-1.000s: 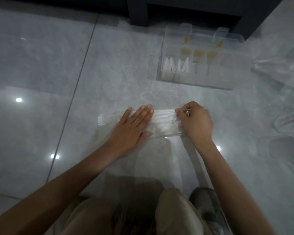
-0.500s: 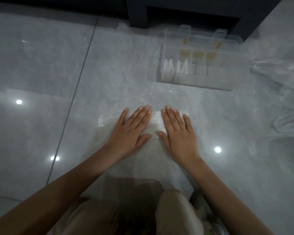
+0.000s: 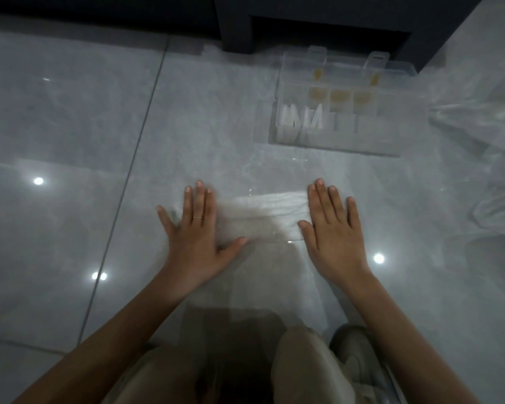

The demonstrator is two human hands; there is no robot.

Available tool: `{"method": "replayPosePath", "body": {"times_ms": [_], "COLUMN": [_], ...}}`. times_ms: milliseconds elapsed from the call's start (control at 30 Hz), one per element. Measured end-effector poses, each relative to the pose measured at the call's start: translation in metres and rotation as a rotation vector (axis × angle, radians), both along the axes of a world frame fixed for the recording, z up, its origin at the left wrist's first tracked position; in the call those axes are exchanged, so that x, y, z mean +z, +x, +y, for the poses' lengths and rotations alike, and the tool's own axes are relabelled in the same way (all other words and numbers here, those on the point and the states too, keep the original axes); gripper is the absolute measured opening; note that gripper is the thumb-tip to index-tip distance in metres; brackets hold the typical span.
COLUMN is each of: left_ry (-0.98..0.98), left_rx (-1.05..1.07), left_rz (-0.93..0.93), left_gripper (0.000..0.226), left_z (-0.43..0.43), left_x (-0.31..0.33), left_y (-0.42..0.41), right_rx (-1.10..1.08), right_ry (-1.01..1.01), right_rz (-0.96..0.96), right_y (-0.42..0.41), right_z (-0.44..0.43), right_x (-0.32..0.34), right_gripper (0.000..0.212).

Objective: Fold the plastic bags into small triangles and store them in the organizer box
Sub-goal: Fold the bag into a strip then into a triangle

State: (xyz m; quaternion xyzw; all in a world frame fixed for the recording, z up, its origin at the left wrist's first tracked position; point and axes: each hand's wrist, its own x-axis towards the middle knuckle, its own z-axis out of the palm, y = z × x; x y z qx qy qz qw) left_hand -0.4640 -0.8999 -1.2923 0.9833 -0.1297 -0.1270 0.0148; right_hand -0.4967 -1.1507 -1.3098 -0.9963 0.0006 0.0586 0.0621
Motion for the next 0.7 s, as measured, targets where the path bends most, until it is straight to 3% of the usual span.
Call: {"method": "replayPosePath", "body": {"times_ms": [167,333,700], "left_ry": [-0.125,-0.203,-0.045], "left_rx": [-0.323,-0.589,-0.377], "left_rz": [-0.181,-0.104,-0.058], "left_gripper": [0.066,0.056,0.076], "left_z": [-0.055,-0.077,0.018], "left_x": [0.003,-0.01,-0.007], "left_y": [0.004,0.013,0.004], "right_rx": [-0.006,-0.002,-0.02], "right_ry": [-0.002,0.003,0.065], "right_rz": [-0.006,-0.038,-0.061], "right_y": [0.0,0.0,0.0], "right_z": [0.0,0.0,-0.002], "right_x": [0.001,0.001,-0.001], "right_gripper": [0.064,0.062,0.069]}}
